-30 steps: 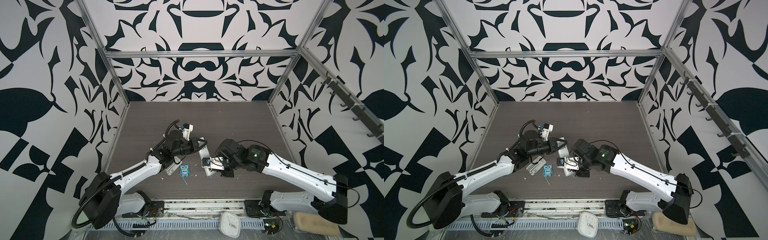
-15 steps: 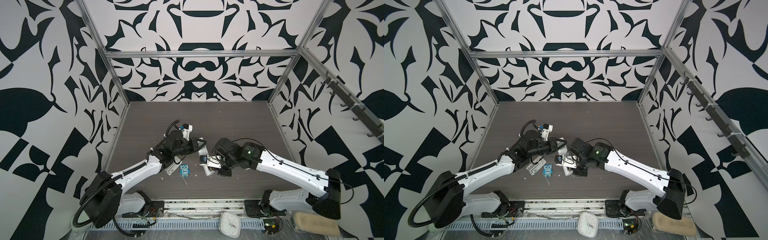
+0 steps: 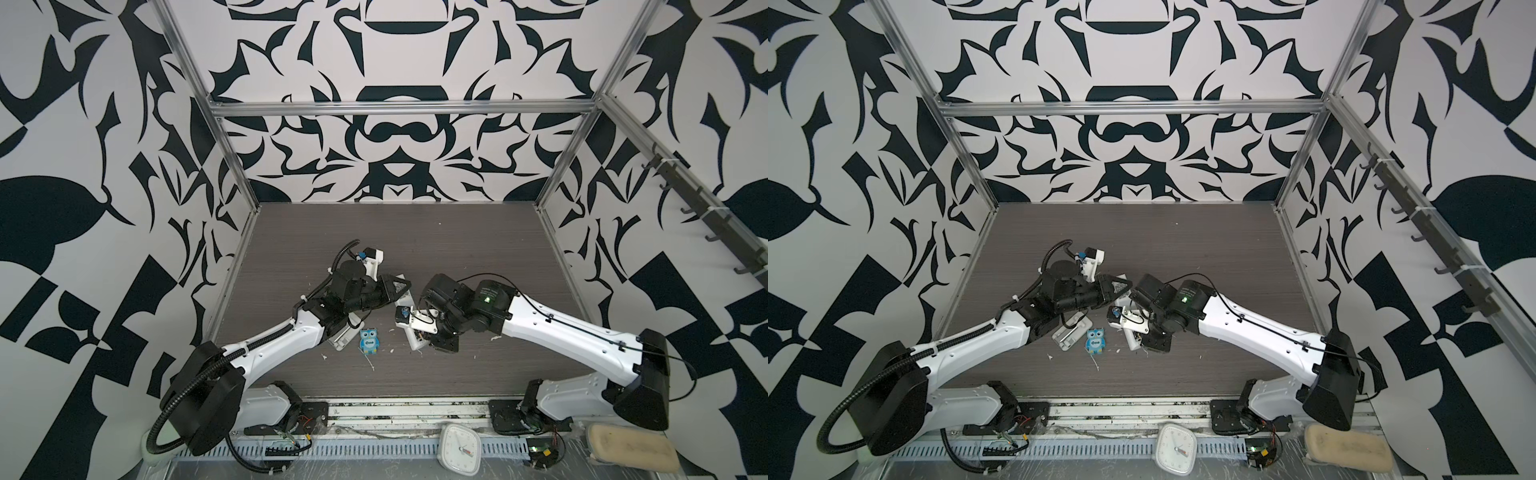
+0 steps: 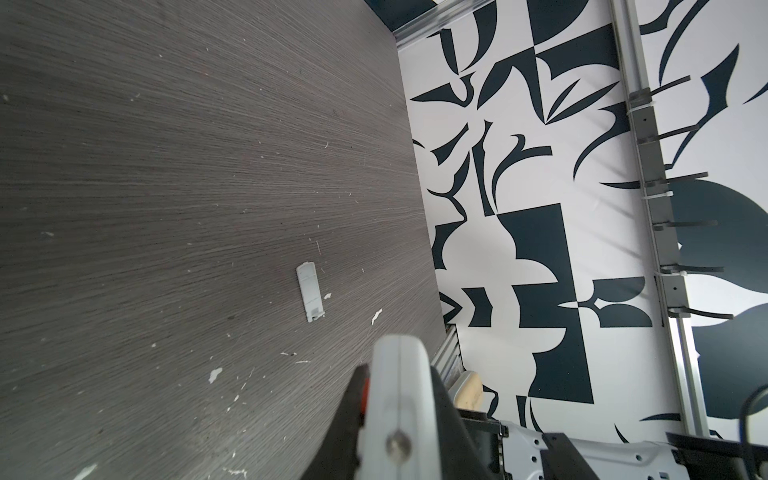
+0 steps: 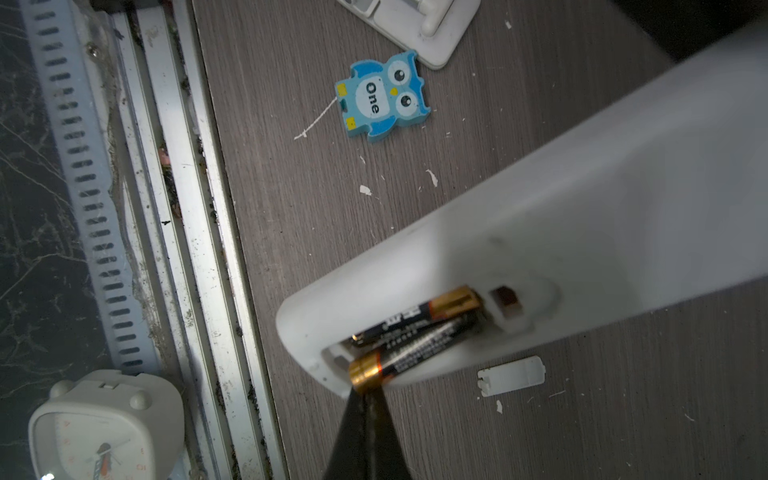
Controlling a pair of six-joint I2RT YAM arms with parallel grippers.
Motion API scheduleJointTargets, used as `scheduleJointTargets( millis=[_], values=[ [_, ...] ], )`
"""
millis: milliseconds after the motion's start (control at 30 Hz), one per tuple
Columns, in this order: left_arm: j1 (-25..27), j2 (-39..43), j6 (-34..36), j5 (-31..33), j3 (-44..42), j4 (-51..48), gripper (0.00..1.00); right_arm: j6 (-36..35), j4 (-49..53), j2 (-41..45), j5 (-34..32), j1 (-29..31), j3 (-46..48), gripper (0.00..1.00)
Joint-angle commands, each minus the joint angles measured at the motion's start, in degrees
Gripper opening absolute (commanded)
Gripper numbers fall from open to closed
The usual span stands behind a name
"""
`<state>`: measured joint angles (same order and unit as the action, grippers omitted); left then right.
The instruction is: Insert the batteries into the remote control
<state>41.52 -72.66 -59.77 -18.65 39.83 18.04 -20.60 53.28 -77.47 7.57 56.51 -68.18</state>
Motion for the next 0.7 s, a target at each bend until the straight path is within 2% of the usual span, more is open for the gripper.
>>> scheduleJointTargets(
  millis=[0,667],
  values=[
    [0.8,1.6,-4.8,-4.4,2.2,6.1,0.0,2.1,-4.4,-1.8,-1.8,0.1,-2.2,0.01],
    [0.8,1.8,-5.4,-4.1,1.2,7.7,0.0,11.0,-6.6,-5.1,-2.6,0.1,-4.2,0.0]
  ],
)
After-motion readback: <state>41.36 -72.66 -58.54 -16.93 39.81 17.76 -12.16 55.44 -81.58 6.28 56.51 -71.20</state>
